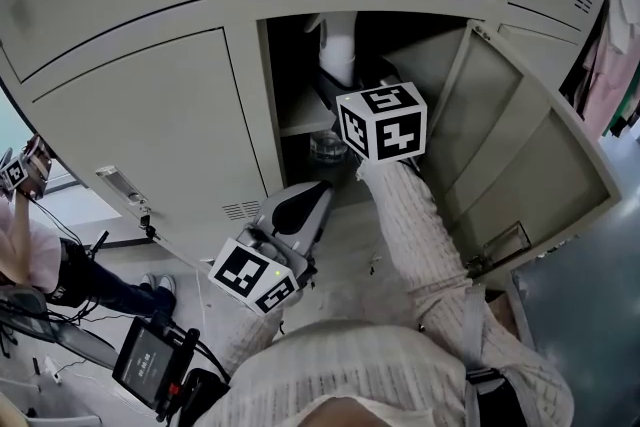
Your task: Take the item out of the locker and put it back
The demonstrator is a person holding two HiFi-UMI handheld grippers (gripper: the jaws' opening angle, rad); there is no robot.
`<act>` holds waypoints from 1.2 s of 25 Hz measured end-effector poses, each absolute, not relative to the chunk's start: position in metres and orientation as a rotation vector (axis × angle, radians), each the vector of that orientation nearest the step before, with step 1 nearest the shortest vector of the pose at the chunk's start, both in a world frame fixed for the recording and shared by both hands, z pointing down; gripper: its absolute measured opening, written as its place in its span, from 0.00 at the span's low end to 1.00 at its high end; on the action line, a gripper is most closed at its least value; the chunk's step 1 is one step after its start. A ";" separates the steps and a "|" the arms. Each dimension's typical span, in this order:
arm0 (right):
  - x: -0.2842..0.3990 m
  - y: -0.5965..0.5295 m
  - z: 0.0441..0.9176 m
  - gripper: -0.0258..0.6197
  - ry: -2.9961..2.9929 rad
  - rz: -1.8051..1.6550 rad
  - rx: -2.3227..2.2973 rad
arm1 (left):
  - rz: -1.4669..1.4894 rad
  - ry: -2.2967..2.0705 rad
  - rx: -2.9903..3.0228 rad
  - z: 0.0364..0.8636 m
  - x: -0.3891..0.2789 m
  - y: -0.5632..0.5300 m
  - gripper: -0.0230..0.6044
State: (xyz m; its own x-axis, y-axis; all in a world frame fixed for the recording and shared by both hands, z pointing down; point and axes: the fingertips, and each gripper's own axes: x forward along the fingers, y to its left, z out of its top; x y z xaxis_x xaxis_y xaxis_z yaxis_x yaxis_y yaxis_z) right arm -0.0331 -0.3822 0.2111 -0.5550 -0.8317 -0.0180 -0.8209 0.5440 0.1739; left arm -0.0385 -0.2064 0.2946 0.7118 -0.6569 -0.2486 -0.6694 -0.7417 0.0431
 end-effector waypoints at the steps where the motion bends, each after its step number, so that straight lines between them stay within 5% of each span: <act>1: -0.033 -0.383 0.211 0.47 -2.702 -0.243 1.450 | 0.386 1.110 -2.859 0.295 -0.039 -0.206 0.05; 30: -0.010 -0.326 0.210 0.47 -2.813 -0.102 1.374 | 0.380 1.090 -2.894 0.297 -0.029 -0.192 0.05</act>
State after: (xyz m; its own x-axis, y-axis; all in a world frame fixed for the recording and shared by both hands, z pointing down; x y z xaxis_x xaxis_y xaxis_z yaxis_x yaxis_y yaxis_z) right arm -0.0103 -0.3264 0.2102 -0.6150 -0.7882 -0.0204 -0.7877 0.6130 0.0624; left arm -0.0286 -0.1918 0.2973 0.7255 -0.6466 -0.2357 -0.6530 -0.7549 0.0610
